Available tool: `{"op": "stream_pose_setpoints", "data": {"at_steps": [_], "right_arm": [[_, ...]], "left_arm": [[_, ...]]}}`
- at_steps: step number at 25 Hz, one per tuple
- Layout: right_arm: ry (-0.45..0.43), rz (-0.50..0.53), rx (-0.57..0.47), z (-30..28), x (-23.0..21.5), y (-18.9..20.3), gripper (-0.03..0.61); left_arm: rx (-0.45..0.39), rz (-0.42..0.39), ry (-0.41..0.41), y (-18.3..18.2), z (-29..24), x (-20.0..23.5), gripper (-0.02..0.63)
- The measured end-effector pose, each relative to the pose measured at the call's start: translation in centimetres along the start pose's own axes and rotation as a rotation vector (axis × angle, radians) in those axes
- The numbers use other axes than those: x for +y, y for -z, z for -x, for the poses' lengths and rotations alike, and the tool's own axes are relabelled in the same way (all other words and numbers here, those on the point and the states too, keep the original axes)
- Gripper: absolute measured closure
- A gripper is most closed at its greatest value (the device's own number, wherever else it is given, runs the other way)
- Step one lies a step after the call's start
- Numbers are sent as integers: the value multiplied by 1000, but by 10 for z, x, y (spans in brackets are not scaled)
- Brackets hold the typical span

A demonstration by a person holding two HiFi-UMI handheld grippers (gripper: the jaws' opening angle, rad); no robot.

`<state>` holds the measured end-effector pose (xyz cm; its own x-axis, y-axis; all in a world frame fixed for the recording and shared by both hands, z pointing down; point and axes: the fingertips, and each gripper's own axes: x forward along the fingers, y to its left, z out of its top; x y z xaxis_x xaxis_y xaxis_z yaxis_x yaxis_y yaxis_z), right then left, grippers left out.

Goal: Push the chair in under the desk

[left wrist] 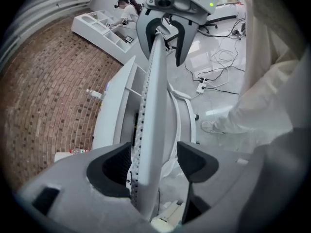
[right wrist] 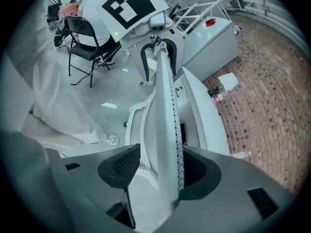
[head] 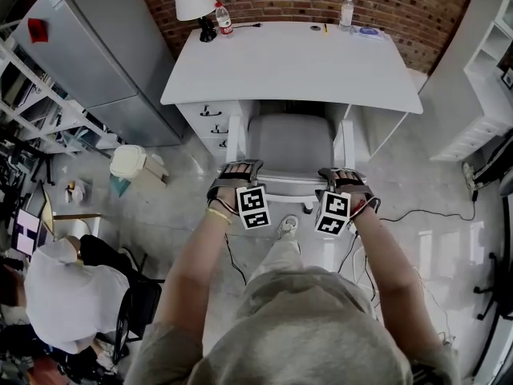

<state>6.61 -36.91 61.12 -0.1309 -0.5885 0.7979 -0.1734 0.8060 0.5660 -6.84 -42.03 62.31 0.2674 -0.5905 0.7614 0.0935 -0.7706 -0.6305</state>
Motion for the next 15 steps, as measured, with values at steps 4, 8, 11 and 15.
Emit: {"op": "stream_pose_setpoints", "data": {"at_steps": [4,8,11,15], "right_arm": [[54,-32,-8,15,-2,0,379],[104,-52,-30,30,-4,-5,379],[125,-62,-48,42,-1,-11,379],[162,-62,-67,57,4,-18,379]], "left_arm": [[-13,-3,-34,-7,13,1,324],[-32,8,-54,-14,26,-4,324],[-48,29,-73,-19,37,-8,324],[-75,74,-102,-25,53,-9,324]]}}
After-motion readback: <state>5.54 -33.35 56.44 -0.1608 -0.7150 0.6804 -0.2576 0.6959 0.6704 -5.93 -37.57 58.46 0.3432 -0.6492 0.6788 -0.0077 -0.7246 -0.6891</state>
